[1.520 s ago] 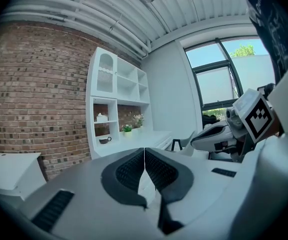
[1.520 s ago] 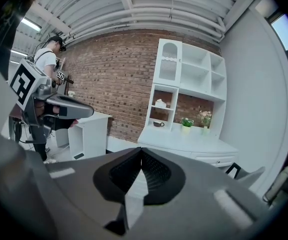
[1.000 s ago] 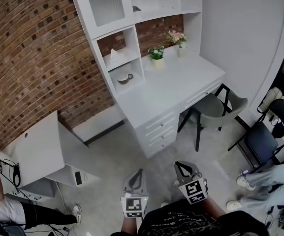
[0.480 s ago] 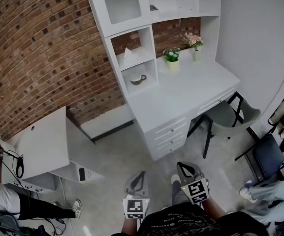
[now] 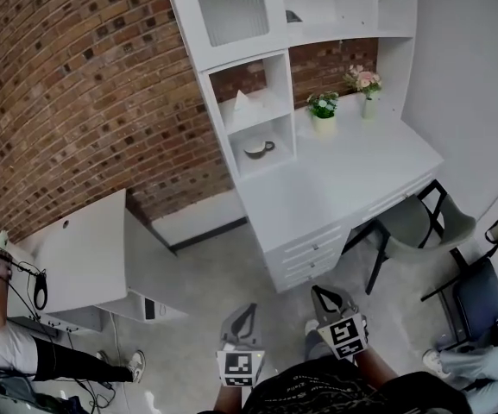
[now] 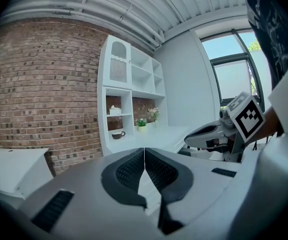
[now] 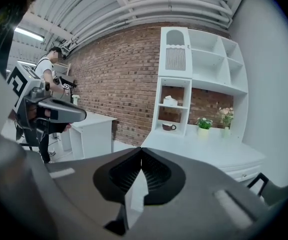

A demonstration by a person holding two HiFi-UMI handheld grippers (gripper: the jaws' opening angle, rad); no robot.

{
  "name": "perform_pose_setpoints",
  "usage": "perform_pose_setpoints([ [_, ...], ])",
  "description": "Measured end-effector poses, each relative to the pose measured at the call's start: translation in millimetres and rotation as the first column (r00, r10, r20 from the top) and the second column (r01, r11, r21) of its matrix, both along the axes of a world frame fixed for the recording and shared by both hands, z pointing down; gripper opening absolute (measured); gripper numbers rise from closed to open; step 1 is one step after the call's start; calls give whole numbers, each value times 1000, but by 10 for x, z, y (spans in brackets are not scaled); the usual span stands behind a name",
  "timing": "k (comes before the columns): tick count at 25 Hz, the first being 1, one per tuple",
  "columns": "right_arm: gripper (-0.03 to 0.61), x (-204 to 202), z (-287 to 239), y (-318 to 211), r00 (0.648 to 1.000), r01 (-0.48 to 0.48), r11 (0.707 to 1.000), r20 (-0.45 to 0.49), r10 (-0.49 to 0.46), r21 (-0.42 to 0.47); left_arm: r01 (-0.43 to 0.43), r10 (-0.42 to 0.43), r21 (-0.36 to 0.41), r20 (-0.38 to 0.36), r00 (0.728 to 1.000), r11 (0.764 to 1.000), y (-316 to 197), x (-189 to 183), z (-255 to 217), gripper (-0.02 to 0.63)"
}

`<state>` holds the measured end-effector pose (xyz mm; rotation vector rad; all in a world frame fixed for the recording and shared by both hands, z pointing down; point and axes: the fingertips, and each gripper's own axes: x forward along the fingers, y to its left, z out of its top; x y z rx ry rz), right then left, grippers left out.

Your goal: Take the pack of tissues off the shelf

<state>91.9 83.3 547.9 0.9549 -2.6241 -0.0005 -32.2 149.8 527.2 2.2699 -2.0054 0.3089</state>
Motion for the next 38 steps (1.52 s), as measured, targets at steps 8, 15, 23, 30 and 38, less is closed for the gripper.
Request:
perform_pose_setpoints([
  [8, 5, -67, 39, -508, 1000, 28, 999, 7, -28, -28, 18, -18, -29, 4, 1000, 999, -511, 5, 26, 9],
  [15, 5, -4, 90, -1064, 999, 53, 998, 12, -53, -27, 48, -49, -21, -1, 999, 999, -1016, 75, 70, 9],
  [23, 5, 63, 97, -1533, 993, 117, 992, 1, -117, -44, 89, -90, -28, -11, 996, 996, -1510, 252, 30, 9],
  [30, 5, 78, 143, -1703, 989, 151, 987, 17, -150, -56, 116, -116, -38, -3, 993, 993, -1662, 341, 55, 9],
  [38, 5, 17, 197, -1689, 984, 175, 981, 32, -173, -81, 131, -131, -41, 2, 991, 991, -1701, 316, 55, 9],
])
